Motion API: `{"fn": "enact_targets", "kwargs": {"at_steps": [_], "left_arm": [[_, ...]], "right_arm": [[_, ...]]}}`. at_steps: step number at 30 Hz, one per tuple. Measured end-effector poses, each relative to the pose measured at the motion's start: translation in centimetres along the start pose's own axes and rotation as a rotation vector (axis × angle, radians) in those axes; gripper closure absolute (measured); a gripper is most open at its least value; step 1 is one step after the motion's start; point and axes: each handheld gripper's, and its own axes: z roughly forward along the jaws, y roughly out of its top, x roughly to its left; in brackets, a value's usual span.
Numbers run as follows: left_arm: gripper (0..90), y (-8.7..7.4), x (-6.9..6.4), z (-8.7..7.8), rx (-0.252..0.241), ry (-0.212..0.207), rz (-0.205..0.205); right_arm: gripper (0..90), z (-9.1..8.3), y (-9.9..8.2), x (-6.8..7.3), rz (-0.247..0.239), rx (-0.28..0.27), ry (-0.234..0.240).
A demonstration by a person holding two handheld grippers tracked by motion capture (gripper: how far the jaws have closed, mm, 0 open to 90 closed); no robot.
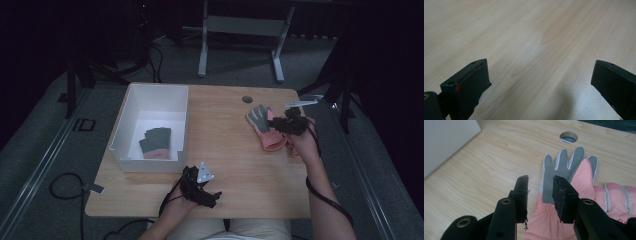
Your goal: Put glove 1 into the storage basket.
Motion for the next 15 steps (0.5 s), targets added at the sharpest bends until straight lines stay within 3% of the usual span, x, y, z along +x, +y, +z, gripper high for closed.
{"fn": "enact_targets", "kwargs": {"at_steps": [7,15], "left_arm": [[1.5,-0.7,0.1,-0.2,-0.027,-0.016,-0.014],[1.5,-1.3,0.4,0.0,-0.042,0.011,-0.044]], "right_arm": [[62.0,1.9,0.7,0.0,-0.139,0.048,-0.015],[61.4,4.6,0.7,-0.6,-0.206,0.137,-0.049]]}}
